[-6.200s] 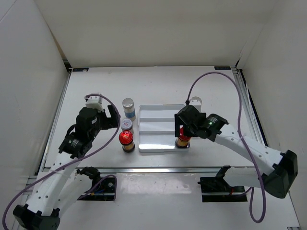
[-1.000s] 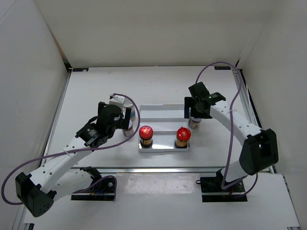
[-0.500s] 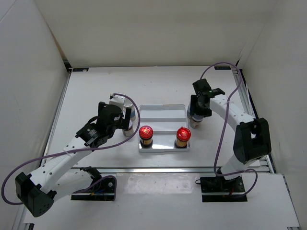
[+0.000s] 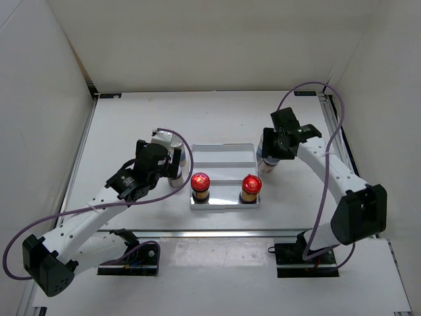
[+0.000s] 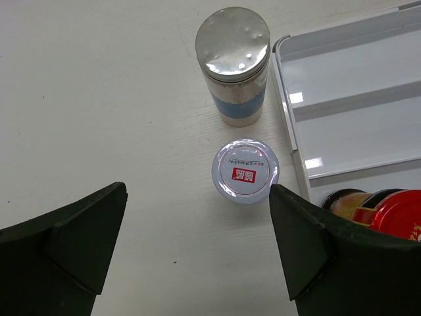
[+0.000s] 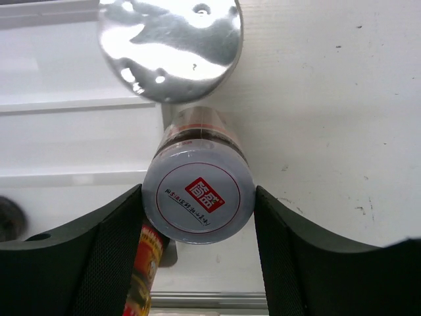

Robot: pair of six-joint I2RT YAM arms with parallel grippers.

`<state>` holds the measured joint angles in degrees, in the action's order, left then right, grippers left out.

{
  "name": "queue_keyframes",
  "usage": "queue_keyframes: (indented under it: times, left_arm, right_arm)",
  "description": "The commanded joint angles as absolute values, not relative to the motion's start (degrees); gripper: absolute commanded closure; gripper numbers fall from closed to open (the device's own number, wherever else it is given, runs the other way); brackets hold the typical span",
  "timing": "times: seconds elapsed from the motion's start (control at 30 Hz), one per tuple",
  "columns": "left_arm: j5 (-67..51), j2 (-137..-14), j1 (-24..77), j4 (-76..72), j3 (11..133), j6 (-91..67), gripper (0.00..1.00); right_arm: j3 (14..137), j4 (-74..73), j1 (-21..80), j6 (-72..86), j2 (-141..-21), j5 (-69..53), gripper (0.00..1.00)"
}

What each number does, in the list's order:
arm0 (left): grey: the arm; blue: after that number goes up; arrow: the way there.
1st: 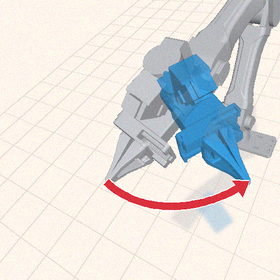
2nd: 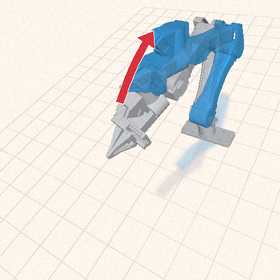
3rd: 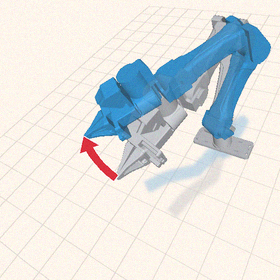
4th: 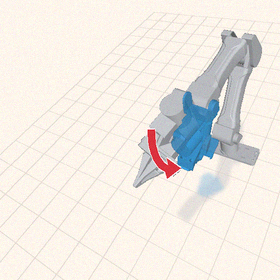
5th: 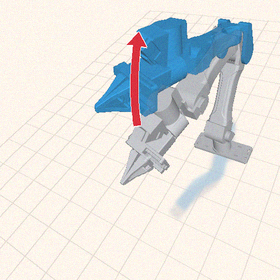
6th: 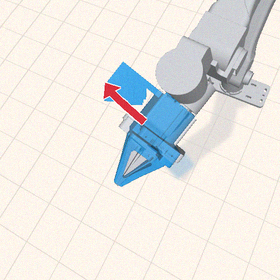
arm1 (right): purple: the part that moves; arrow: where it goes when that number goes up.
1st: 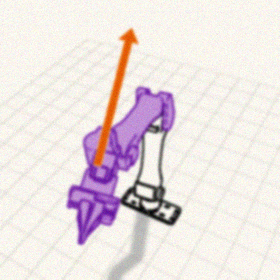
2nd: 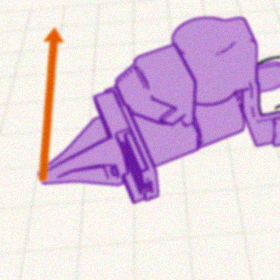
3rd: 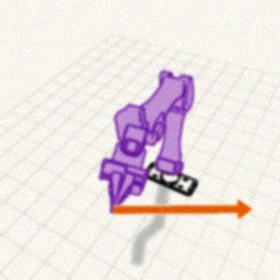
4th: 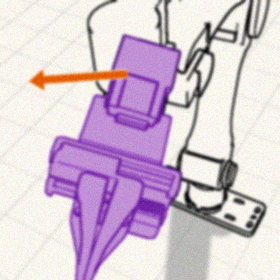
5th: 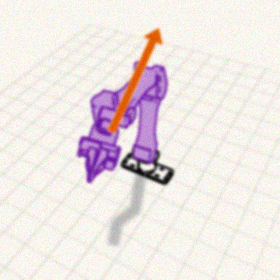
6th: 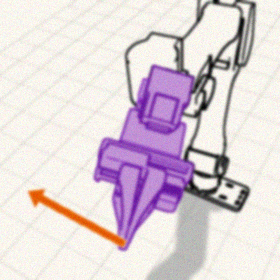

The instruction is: Organize the condiment bottles

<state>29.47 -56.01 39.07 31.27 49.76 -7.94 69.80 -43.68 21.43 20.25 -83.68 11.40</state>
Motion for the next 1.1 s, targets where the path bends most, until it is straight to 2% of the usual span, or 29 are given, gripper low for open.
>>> queue_keyframes:
  times: [0.0, 0.33, 0.77, 0.9, 0.93, 1.03, 1.07]
  left_arm:
    - [28.83, -55.55, 38.85, 30.76, 51.24, -7.73, 0.00]
    - [28.83, -56.07, 38.85, 30.76, 51.24, -7.73, 0.00]
    - [28.21, -58.43, 38.85, 30.24, 50.63, -7.73, 0.00]
    - [26.81, -62.04, 38.85, 30.23, 51.15, -8.26, 0.00]
    - [26.28, -62.05, 38.85, 30.23, 51.67, -8.26, 0.00]
    - [24.18, -62.75, 38.85, 30.23, 51.68, -8.88, 0.00]
    - [22.69, -62.75, 38.85, 30.23, 51.68, -8.88, 0.00]
  right_arm:
    - [74.53, -43.68, 22.68, 19.86, -79.80, 11.07, 1.00]
    - [77.87, -41.67, 31.01, 18.81, -83.75, 9.14, 1.00]
    - [73.21, -36.91, 33.22, 20.57, -93.07, 9.14, 0.99]
    - [73.21, -36.91, 33.74, 20.57, -93.08, 9.66, 0.43]
    - [73.21, -37.61, 33.75, 21.18, -92.47, 10.19, 0.22]
    - [75.15, -39.20, 34.28, 22.32, -89.23, 12.74, 0.01]
    - [75.84, -39.81, 34.28, 22.32, -86.95, 12.74, 0.01]
